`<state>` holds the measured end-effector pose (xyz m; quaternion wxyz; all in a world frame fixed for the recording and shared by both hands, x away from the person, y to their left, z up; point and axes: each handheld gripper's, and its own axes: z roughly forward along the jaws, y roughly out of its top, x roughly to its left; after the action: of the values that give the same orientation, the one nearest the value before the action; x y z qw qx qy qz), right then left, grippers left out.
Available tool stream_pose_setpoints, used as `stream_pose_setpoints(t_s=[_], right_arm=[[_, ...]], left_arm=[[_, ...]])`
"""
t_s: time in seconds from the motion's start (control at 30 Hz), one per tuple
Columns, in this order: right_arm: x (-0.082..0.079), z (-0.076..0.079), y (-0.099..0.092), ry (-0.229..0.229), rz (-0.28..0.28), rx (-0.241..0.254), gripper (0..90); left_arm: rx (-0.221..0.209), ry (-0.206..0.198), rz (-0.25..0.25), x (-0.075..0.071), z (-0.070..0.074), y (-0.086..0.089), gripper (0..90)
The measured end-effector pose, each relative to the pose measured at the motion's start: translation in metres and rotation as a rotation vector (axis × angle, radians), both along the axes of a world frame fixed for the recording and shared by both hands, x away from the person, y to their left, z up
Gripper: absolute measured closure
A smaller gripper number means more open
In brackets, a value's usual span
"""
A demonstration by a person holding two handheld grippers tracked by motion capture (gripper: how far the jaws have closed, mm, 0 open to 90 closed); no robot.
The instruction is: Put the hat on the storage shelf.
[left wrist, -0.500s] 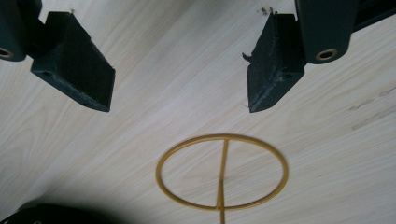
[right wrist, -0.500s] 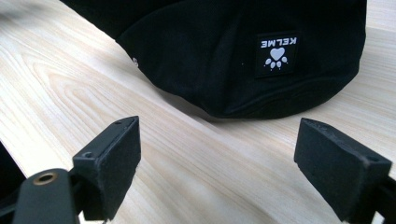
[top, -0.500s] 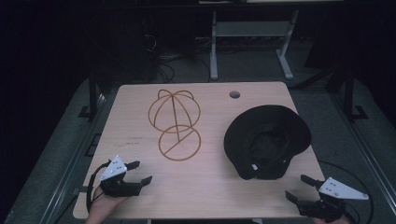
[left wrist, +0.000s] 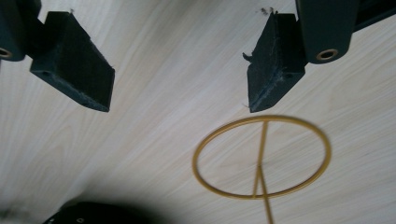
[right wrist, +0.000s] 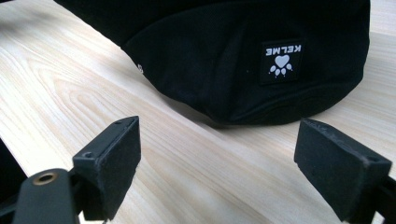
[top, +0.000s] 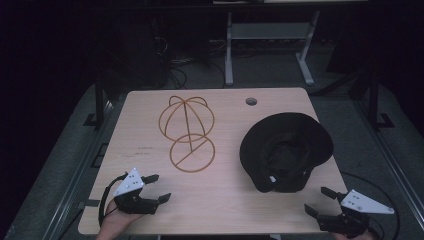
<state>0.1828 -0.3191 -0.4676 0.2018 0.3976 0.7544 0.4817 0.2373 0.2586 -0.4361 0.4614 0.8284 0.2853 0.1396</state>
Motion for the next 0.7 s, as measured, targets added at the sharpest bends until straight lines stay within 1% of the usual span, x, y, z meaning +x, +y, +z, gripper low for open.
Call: stream_pose_setpoints(t_s=[0.07,0.1,0.2,0.27,0.3,0.33,0.4,0.43,0.47,0.5,0.6,0.67,0.7], right_arm=[[0.0,0.0,0.001,0.0,0.001,-0.002,14.3],[0.001,0.0,0.001,0.002,0.003,-0.003,14.3],[0.001,0.0,0.002,0.002,0.007,-0.009,14.3],[0.001,0.0,0.001,0.001,0.008,-0.005,14.3],[0.001,0.0,0.001,0.001,0.008,-0.005,14.3],[0.001,0.0,0.001,0.001,0.007,-0.002,14.3],[0.002,0.0,0.001,0.002,0.007,-0.001,14.3],[0.002,0.0,0.001,0.002,0.007,-0.001,14.3],[0.002,0.0,0.001,0.003,0.007,-0.001,14.3],[0.002,0.0,0.001,0.005,0.01,-0.003,14.3],[0.003,-0.001,0.002,0.006,0.012,-0.002,14.3],[0.003,-0.001,0.002,0.008,0.014,-0.004,14.3],[0.003,-0.001,0.002,0.01,0.014,-0.007,14.3]], left_arm=[[-0.006,0.017,-0.017,0.0,0.001,-0.004,22.8],[-0.012,0.018,-0.026,0.0,0.002,-0.008,22.9],[-0.009,0.02,-0.051,0.0,0.003,-0.016,22.8],[-0.017,0.028,-0.069,0.0,0.005,-0.022,22.8],[-0.017,0.028,-0.069,0.0,0.005,-0.022,22.8],[-0.021,0.035,-0.09,0.0,0.005,-0.028,22.8],[-0.018,0.033,-0.114,-0.001,0.006,-0.035,22.3],[-0.018,0.033,-0.114,-0.001,0.006,-0.035,22.3],[-0.016,0.037,-0.127,-0.001,0.006,-0.038,22.3],[-0.006,0.036,-0.147,-0.001,0.006,-0.044,22.2],[0.0,0.041,-0.176,-0.001,0.006,-0.054,22.1],[0.0,0.04,-0.179,-0.001,0.006,-0.056,22.1],[0.001,0.04,-0.192,-0.001,0.006,-0.063,22.1]])
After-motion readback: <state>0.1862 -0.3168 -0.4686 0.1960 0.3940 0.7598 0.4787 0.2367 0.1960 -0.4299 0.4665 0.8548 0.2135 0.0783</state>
